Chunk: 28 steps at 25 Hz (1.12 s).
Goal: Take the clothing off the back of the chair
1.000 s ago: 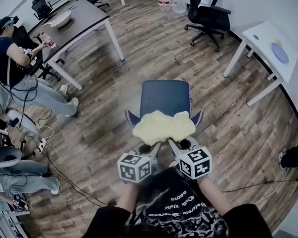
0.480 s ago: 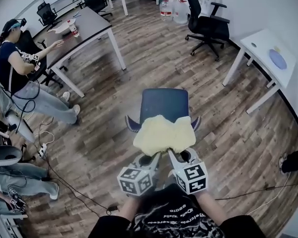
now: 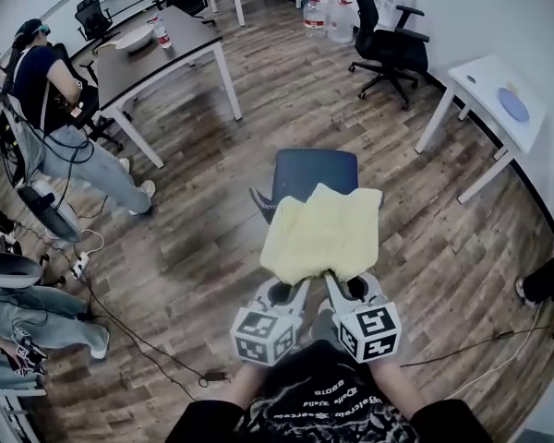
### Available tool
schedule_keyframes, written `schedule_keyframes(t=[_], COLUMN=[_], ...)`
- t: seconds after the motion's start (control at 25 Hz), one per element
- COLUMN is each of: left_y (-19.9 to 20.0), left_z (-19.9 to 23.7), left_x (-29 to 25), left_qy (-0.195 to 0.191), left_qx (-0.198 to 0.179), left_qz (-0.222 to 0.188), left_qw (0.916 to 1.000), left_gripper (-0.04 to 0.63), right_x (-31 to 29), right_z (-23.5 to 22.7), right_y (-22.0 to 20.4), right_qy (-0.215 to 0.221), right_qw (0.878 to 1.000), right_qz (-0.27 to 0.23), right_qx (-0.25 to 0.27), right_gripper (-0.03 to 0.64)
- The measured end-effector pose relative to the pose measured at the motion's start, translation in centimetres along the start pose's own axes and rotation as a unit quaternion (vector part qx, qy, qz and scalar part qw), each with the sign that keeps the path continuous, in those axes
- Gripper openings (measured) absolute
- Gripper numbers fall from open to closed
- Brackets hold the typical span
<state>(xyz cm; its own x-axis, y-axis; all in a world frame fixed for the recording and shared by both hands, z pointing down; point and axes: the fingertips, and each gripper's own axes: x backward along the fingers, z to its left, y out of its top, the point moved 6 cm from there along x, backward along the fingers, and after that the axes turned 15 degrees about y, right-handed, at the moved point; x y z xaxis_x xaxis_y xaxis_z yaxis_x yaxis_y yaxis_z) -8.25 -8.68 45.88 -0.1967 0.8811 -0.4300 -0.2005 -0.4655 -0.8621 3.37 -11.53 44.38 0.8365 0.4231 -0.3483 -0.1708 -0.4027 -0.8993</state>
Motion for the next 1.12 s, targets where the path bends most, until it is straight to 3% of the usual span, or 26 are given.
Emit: schedule_keyframes(t=[0.32, 0.52, 0.72, 0.92, 1.12], left_y=[-3.1, -6.2, -8.7, -10.2, -10.9], left_z=[0.3, 0.4, 0.7, 0.2, -0.6], left_x=[4.4, 5.9, 6.3, 6.6, 6.6], left_qy=[-0.004, 0.002, 0.015, 0.019, 0.027], left_qx=[0.006, 0.005, 0.010, 0.024, 0.030], left_qz=[-0.003, 0.026, 0.059, 0.060, 0.064], left_qw=[1.0000, 0.9997, 0.9981, 0.9977, 0.9971], left_gripper=[0.067, 0.067, 0.067, 0.067, 0.067], right_x=[1.7, 2.2, 2.3, 3.0, 4.0], right_z=[4.6, 6.1, 6.2, 6.1, 5.9], right_y=[-2.8, -5.9, -8.6, -10.0, -10.4], right_qy=[-0.009, -0.005, 0.023, 0.045, 0.046], right_qw=[1.000, 0.999, 0.997, 0.995, 0.995], right_qz=[0.009, 0.035, 0.055, 0.058, 0.065], right_qx=[0.012, -0.006, -0.045, -0.067, -0.058], right_gripper=[0.072, 0.072, 0.074, 0.074, 0.072])
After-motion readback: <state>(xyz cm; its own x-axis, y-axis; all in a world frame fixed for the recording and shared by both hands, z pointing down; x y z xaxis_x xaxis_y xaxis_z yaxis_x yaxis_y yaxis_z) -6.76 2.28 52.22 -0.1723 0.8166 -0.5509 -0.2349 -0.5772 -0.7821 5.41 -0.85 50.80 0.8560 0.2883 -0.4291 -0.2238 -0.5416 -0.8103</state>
